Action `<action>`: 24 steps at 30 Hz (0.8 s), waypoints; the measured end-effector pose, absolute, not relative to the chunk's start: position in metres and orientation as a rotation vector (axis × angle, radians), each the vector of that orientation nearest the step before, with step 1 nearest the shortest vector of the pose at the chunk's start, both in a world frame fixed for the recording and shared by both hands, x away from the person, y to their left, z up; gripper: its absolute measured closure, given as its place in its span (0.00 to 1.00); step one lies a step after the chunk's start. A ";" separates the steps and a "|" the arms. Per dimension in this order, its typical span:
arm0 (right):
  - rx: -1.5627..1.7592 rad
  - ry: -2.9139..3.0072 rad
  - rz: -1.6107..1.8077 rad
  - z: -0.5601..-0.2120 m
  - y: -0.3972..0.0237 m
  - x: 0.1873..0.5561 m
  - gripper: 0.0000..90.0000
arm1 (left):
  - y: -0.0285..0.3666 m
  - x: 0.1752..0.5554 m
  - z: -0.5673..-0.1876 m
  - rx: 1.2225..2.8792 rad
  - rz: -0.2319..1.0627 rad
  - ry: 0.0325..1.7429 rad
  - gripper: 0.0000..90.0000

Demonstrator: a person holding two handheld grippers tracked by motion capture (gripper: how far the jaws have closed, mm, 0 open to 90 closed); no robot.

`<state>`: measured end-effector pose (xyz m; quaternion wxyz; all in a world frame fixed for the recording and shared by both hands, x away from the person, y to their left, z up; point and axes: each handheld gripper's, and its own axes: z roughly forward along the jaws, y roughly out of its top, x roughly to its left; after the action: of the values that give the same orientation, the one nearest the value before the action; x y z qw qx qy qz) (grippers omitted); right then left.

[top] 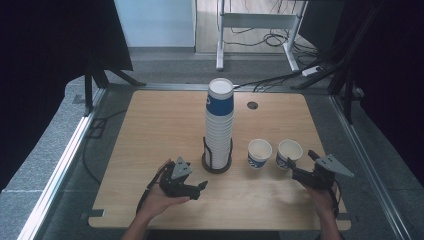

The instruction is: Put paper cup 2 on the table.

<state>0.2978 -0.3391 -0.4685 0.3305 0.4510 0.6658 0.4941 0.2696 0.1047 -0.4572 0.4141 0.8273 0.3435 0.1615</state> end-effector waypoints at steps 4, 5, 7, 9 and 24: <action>1.106 1.712 1.357 -0.452 -0.340 0.283 0.21 | 0.108 0.270 -0.453 2.058 0.419 0.865 0.16; 1.091 1.706 1.382 -0.447 -0.339 0.281 0.21 | 0.109 0.270 -0.452 2.053 0.423 0.863 0.16; 1.058 1.703 1.438 -0.440 -0.335 0.277 0.23 | 0.110 0.270 -0.450 2.045 0.428 0.860 0.16; 1.014 1.712 1.480 -0.434 -0.327 0.273 0.24 | 0.111 0.270 -0.448 2.040 0.432 0.855 0.16; 0.752 2.041 1.652 -0.436 -0.232 0.275 0.29 | 0.110 0.266 -0.447 2.041 0.442 0.829 0.16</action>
<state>0.2749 -0.2324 -0.4362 0.2039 0.2697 0.7315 0.5921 0.2657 0.1096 -0.4473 0.4327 0.8189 0.3327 0.1774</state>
